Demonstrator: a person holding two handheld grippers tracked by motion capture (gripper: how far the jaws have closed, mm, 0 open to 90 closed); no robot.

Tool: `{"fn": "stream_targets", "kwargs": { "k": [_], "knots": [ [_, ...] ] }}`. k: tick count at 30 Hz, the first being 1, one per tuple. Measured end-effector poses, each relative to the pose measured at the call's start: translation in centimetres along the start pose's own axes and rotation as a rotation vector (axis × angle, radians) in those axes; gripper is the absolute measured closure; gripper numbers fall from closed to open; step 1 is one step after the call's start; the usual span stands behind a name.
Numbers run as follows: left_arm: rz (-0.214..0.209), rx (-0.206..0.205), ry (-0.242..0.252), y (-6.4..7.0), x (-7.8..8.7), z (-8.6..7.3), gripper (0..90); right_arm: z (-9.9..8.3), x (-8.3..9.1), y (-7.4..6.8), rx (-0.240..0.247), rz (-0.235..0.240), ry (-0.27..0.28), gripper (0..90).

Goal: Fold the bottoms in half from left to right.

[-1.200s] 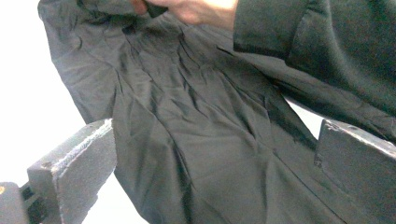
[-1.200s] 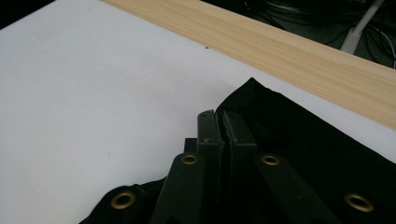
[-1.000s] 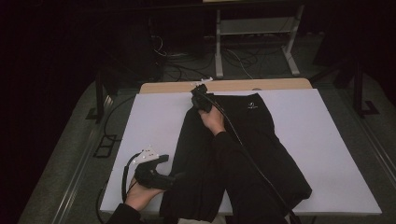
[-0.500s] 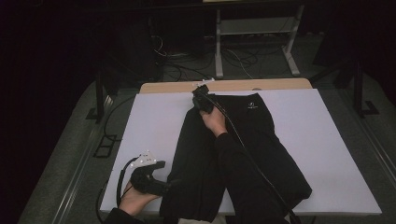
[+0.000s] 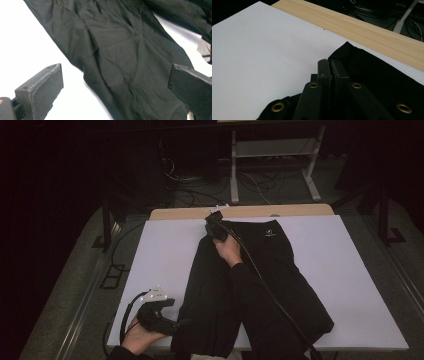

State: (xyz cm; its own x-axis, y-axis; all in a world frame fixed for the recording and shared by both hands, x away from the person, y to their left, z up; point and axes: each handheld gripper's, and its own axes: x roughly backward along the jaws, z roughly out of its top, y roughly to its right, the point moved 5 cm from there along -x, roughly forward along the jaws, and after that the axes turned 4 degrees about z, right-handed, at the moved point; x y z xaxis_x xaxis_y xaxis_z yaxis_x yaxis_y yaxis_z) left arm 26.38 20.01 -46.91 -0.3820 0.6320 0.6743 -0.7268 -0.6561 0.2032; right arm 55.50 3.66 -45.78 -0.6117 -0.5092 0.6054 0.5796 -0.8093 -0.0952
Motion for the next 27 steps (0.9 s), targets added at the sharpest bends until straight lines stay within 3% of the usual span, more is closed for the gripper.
{"fn": "stream_targets", "kwargs": {
  "k": [9, 14, 17, 20, 24, 27],
  "knots": [
    [-0.073, -0.009, -0.079, 0.0, 0.2, -1.4, 8.6, 0.1, 0.3, 0.0, 0.002, 0.002, 0.008, 85.4],
    [-0.101, 0.018, -0.095, -0.2, 0.3, -1.8, 15.9, 0.1, 0.3, 0.0, 0.002, 0.003, 0.010, 85.4],
    [-0.127, 0.036, -0.098, -0.2, 0.5, -1.9, 25.0, 0.1, 0.3, 0.0, 0.004, 0.003, 0.010, 85.4],
    [-0.145, 0.040, -0.106, -0.1, 0.6, -2.1, 41.4, 0.1, 0.4, 0.0, 0.000, 0.004, 0.013, 85.4],
    [-0.114, 0.086, -0.104, -0.6, 0.7, -2.3, 57.4, 0.0, 0.4, 0.1, 0.001, 0.004, 0.014, 85.4],
    [-0.097, 0.084, -0.107, -0.7, 0.7, -2.4, 67.3, 0.0, 0.5, 0.2, -0.007, 0.008, 0.016, 85.4]
  ]
}}
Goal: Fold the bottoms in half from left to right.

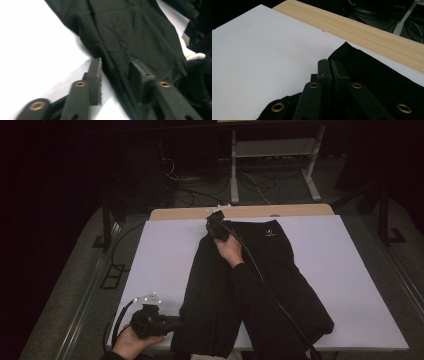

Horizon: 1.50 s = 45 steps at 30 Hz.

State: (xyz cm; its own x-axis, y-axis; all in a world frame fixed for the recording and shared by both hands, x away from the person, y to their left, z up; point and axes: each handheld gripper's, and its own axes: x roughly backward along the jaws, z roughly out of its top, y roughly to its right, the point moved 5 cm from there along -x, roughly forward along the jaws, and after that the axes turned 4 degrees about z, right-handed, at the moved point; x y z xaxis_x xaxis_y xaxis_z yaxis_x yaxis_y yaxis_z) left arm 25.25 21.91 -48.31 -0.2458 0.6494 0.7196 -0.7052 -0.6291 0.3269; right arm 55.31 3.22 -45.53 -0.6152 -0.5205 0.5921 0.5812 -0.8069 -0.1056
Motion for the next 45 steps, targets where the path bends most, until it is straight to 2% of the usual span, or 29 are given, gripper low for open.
{"fn": "stream_targets", "kwargs": {
  "k": [6, 7, 9, 10, 13, 19, 25, 31, 38, 45],
  "knots": [
    [0.028, -0.046, -0.030, 0.2, -0.3, 0.1, 88.2, 0.0, 0.1, 0.0, -0.007, 0.009, 0.003, 85.4],
    [0.029, -0.060, -0.034, 0.2, -0.4, 0.2, 88.4, 0.0, 0.1, 0.0, -0.007, 0.009, 0.003, 85.4],
    [0.026, -0.131, -0.039, 0.4, -0.3, 0.3, 88.9, 0.0, 0.2, 0.0, -0.014, 0.015, -0.001, 85.4],
    [0.019, -0.150, -0.040, 0.6, -0.3, 0.4, 89.0, 0.0, 0.2, 0.0, -0.015, 0.018, -0.004, 85.4],
    [0.000, -0.183, -0.036, 1.1, -0.1, 1.0, 89.0, 0.0, 0.5, 0.1, -0.019, 0.033, -0.011, 85.4],
    [-0.040, -0.244, 0.007, 2.7, 0.1, 2.5, 89.2, 0.6, 1.5, 1.0, -0.033, 0.044, -0.009, 85.5],
    [-0.082, -0.275, 0.013, 4.1, -0.1, 3.3, 89.2, 1.1, 2.7, 1.9, -0.050, 0.060, -0.012, 85.4],
    [-0.110, -0.297, 0.005, 5.1, -0.3, 3.2, 89.2, 1.5, 3.8, 3.0, -0.046, 0.056, -0.017, 85.4],
    [-0.154, -0.299, 0.015, 6.0, -0.3, 3.7, 89.2, 2.0, 5.3, 4.4, -0.075, 0.069, 0.001, 85.5],
    [-0.202, -0.353, 0.010, 7.9, -0.9, 4.4, 89.2, 2.1, 6.5, 5.8, -0.105, 0.078, 0.015, 85.5]
  ]
}}
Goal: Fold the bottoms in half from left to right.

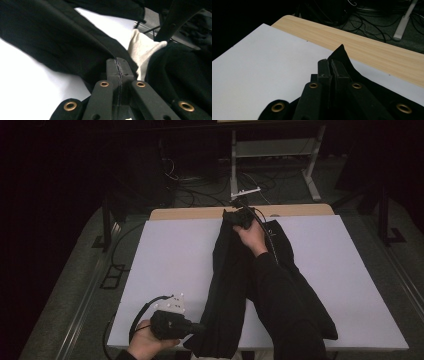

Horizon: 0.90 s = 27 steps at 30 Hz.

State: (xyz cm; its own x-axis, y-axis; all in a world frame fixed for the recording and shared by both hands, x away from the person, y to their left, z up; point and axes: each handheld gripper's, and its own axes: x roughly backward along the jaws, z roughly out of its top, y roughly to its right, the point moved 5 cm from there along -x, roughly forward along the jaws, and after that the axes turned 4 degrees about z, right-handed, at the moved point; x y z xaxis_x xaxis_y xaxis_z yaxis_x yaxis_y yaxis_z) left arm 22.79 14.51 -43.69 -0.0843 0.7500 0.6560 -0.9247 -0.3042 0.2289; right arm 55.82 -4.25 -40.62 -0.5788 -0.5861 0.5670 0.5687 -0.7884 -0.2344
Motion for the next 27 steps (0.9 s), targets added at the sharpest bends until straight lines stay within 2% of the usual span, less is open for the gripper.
{"fn": "stream_targets", "kwargs": {
  "k": [6, 8, 23, 27],
  "knots": [
    [-0.027, -0.043, 0.014, 0.4, -0.6, 1.1, 89.2, -0.2, 0.9, 0.9, -0.014, 0.001, 0.003, 85.4],
    [-0.028, -0.046, 0.016, 0.4, -0.8, 1.4, 89.2, -0.2, 1.1, 1.1, -0.026, 0.003, 0.004, 85.4],
    [-0.082, -0.092, 0.014, 1.5, -2.9, 3.5, 89.2, -1.4, 2.0, 2.7, -0.035, -0.008, -0.003, 85.4],
    [-0.094, -0.094, 0.021, 1.8, -3.4, 3.9, 89.2, -1.8, 2.4, 3.2, -0.038, -0.012, -0.006, 85.4]
  ]
}}
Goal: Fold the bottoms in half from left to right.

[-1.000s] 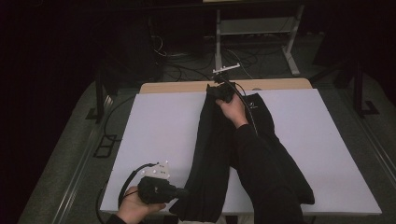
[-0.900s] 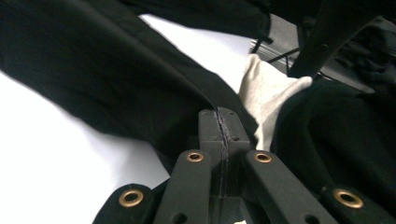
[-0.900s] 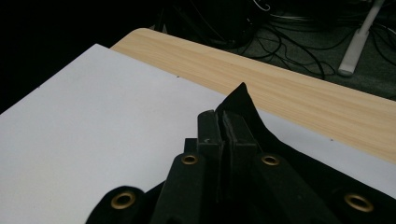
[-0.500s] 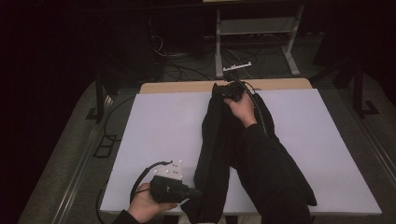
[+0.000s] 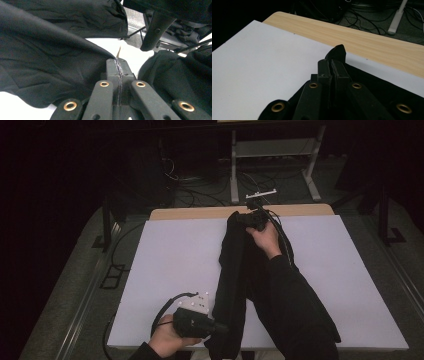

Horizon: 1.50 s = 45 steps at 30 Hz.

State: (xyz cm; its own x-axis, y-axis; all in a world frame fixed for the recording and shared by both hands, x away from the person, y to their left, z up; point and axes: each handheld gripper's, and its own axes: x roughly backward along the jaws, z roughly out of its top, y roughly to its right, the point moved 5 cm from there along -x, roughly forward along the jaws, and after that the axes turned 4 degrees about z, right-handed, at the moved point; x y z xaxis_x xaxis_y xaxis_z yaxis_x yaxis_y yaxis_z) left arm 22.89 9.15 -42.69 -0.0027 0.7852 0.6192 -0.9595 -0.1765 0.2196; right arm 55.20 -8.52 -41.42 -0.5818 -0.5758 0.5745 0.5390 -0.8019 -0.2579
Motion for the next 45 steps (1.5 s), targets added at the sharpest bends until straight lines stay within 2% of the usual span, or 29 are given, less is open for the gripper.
{"fn": "stream_targets", "kwargs": {
  "k": [9, 16, 20, 25, 33, 43, 45],
  "knots": [
    [-0.044, -0.015, 0.024, 0.7, -1.8, 1.4, 89.2, -0.8, 1.6, 1.9, -0.016, -0.014, 0.005, 85.4],
    [-0.071, -0.028, 0.036, 0.9, -3.5, 2.7, 89.2, -1.2, 2.6, 3.2, -0.006, -0.017, -0.001, 85.5],
    [-0.079, -0.027, 0.059, 1.0, -4.7, 3.2, 89.2, -1.7, 2.8, 4.1, -0.001, -0.018, -0.014, 85.4],
    [-0.098, -0.033, 0.047, 1.2, -6.1, 3.8, 89.2, -2.1, 3.2, 5.2, -0.008, -0.019, -0.024, 85.4],
    [-0.114, -0.040, 0.051, 1.6, -8.1, 5.1, 89.2, -2.1, 4.0, 6.2, 0.017, -0.021, -0.033, 85.4],
    [-0.103, -0.016, 0.076, 1.7, -10.0, 6.5, 89.2, -2.1, 4.2, 7.4, 0.051, -0.027, -0.051, 85.4],
    [-0.098, 0.009, 0.072, 1.7, -10.6, 6.7, 89.2, -2.2, 4.1, 7.7, 0.046, -0.026, -0.054, 85.3]
  ]
}}
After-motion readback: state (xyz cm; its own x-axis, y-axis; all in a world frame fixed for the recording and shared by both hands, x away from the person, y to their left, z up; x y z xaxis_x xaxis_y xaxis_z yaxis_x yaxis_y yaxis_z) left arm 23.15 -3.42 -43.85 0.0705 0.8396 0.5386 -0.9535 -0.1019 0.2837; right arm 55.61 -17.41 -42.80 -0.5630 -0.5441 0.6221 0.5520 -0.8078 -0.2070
